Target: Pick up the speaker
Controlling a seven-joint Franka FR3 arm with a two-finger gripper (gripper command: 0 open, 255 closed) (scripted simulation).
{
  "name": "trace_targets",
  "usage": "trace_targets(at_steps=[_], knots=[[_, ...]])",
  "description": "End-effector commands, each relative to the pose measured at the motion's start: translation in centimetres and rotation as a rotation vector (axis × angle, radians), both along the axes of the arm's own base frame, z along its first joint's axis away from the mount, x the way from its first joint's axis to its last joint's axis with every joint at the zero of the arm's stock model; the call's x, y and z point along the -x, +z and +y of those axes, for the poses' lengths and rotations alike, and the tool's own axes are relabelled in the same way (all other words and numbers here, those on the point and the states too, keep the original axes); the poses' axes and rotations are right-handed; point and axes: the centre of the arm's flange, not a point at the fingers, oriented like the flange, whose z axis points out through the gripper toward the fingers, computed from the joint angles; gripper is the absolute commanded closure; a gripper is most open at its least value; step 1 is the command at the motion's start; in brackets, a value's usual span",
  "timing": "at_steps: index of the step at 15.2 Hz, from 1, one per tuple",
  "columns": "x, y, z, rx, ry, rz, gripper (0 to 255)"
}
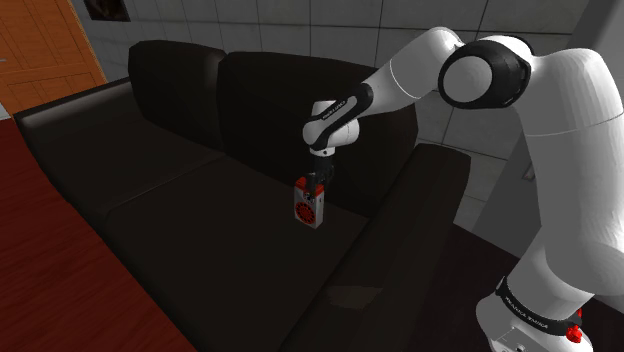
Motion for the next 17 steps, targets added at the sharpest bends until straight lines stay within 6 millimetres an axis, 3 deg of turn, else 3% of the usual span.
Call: trace_targets(at_steps=[1,10,17], knots=[[0.0,-0.1,0.0,0.0,0.0,0.0,255],[0.0,-0.1,0.0,0.0,0.0,0.0,255],[0.0,3.6,0.0,0.0,0.0,0.0,255]])
